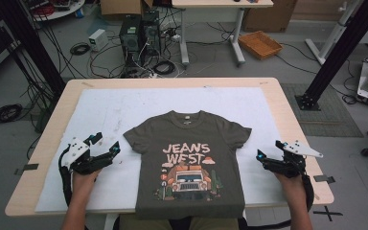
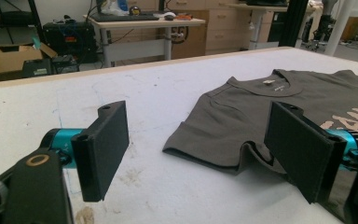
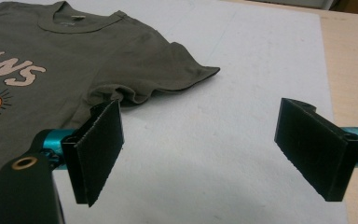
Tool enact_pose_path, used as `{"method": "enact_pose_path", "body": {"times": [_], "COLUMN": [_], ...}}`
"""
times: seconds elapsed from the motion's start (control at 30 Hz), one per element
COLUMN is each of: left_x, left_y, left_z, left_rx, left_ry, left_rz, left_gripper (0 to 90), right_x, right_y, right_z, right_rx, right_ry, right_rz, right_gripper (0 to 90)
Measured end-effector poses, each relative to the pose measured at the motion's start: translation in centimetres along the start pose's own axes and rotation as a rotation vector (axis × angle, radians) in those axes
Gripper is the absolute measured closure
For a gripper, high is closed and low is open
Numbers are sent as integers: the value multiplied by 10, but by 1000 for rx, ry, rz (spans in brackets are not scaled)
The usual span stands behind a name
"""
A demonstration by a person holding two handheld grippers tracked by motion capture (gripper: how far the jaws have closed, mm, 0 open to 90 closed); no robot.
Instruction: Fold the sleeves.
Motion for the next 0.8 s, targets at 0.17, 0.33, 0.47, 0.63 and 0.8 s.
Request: {"method": "enact_pose_path", "body": {"times": [0.17, 0.33, 0.47, 0.63, 0.8], "left_x": [0, -1, -1, -1, -1], "left_y": [0, 1, 2, 2, 2], "left_z": [0, 1, 2, 2, 2], "left_rx": [-1, -4, -11, -14, -14], "left_ry": [2, 10, 19, 15, 17], "left_rz": [-2, -13, -24, -27, -27], "left_gripper": [219, 219, 219, 219, 219], "right_x": [0, 0, 0, -1, -1], "right_y": [0, 0, 0, 2, 1], "right_z": [0, 0, 0, 1, 1], "right_rx": [2, 3, 6, 15, 30], "right_ry": [-2, 2, 6, 28, 36], "right_rz": [2, 2, -6, -17, -12], "right_gripper": [152, 152, 152, 152, 152]}}
Point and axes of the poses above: each handheld gripper's, and its own axes: y roughly forward along the jaws, x roughly out of its underside, z roughly to its right, the point moved 2 cm from there along y, roughly forward along the jaws, and after that the axes turned 11 degrees about -z, right-handed, at the moved point
